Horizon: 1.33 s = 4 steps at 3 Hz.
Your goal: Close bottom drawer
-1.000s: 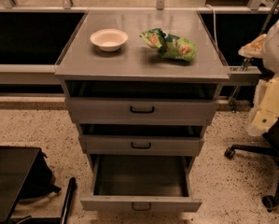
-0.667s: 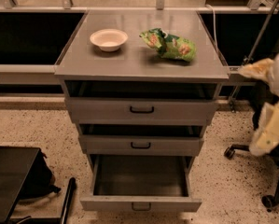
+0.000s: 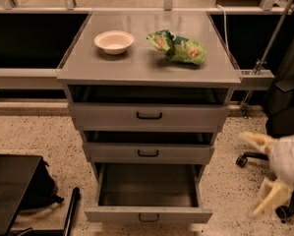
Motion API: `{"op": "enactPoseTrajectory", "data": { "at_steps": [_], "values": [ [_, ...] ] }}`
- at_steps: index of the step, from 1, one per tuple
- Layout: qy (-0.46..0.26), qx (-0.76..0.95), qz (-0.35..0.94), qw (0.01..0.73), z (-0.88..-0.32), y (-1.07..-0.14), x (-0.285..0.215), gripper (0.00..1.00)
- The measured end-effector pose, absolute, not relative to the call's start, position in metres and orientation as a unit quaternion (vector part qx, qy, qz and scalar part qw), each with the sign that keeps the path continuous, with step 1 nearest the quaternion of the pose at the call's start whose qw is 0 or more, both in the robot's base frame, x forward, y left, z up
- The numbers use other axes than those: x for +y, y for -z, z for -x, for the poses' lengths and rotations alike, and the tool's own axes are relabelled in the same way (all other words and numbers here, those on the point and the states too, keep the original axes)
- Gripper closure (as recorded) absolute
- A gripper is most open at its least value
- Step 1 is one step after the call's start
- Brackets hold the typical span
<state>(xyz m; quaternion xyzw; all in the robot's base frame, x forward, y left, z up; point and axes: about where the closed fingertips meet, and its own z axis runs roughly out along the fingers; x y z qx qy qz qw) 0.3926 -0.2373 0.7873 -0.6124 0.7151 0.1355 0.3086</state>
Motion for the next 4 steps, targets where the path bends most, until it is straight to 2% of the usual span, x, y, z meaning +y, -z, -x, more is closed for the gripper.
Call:
{"op": "enactPoseTrajectory", "data": {
  "at_steps": [1, 2, 3, 4],
  "values": [
    [-0.122, 0.691, 0.654, 0.281, -0.371, -0.684, -0.232, 0.0],
    [-0.123, 0.678, 0.692, 0.215, -0.339, -0.57, -0.219, 0.0],
    [-0.138, 0.697, 0.685, 0.16, -0.321, -0.469, -0.211, 0.0],
    [-0.16, 0.724, 0.656, 0.141, -0.326, -0.39, -0.213, 0.0]
  ]
}}
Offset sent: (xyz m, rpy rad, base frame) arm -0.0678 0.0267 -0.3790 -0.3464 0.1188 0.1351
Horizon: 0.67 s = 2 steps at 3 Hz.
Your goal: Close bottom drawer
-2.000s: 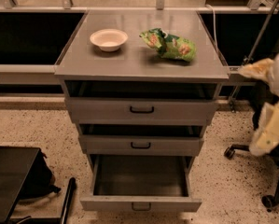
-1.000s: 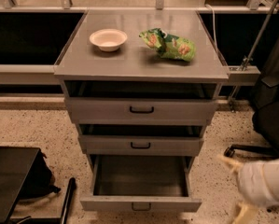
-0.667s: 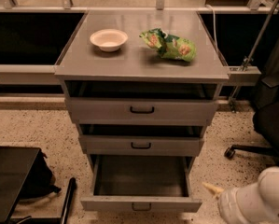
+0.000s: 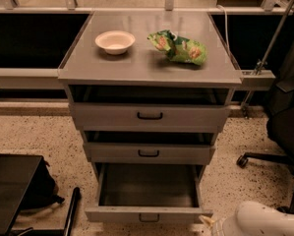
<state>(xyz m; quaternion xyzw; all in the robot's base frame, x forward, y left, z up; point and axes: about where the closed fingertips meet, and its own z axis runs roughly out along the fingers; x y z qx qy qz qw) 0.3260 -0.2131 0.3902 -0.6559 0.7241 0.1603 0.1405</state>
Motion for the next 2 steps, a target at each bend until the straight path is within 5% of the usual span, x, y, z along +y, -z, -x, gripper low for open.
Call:
{"op": "enactPoseTrajectory", "data": {
  "at_steps": [2],
  "values": [
    [-0.194, 0.726, 0.646, 0.13, -0.3064, -0.3602, -0.2015, 0.0]
  ]
}}
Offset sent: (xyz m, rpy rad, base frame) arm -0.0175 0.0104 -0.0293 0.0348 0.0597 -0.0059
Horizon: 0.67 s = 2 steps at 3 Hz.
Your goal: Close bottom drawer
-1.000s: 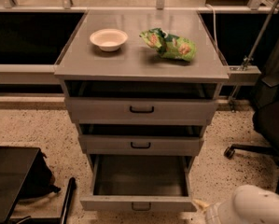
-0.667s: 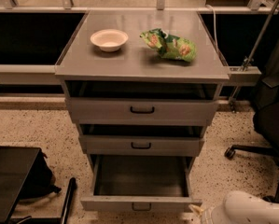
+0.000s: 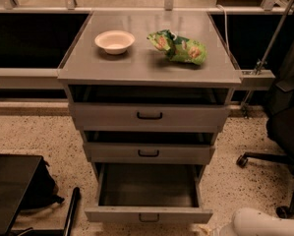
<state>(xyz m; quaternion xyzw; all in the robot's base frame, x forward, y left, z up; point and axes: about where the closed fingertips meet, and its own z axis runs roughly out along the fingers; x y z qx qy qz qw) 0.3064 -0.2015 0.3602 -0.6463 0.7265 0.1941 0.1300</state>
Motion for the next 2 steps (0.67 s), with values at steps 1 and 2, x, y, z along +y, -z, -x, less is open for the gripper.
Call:
{"op": "enactPoseTrajectory", "data": {
  "at_steps": [1, 2],
  "values": [
    [-0.215, 0.726, 0.638, 0.142, -0.308, -0.341, -0.215, 0.0],
    [-0.281, 0.721, 0.611, 0.166, -0.28, -0.298, -0.241, 0.0]
  ]
}}
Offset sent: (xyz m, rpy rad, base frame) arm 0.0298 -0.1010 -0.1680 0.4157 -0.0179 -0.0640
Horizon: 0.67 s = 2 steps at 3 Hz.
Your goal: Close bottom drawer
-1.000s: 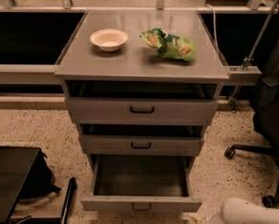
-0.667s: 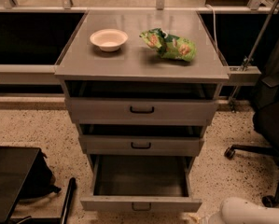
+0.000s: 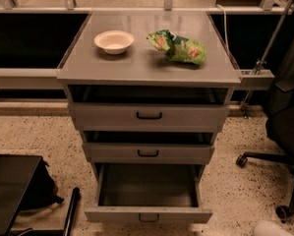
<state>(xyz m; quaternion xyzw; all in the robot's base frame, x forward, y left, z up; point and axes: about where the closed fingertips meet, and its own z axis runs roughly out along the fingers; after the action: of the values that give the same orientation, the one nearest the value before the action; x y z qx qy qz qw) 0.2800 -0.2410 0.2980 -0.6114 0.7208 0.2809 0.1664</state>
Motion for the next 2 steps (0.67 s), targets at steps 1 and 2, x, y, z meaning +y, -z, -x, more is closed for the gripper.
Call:
{"op": "enactPoseTrajectory", "data": {
  "at_steps": [1, 2],
  "values": [
    [-0.323, 0.71, 0.593, 0.199, -0.269, -0.25, -0.253, 0.0],
    [-0.38, 0.688, 0.567, 0.248, -0.262, -0.205, -0.243, 0.0]
  ]
}}
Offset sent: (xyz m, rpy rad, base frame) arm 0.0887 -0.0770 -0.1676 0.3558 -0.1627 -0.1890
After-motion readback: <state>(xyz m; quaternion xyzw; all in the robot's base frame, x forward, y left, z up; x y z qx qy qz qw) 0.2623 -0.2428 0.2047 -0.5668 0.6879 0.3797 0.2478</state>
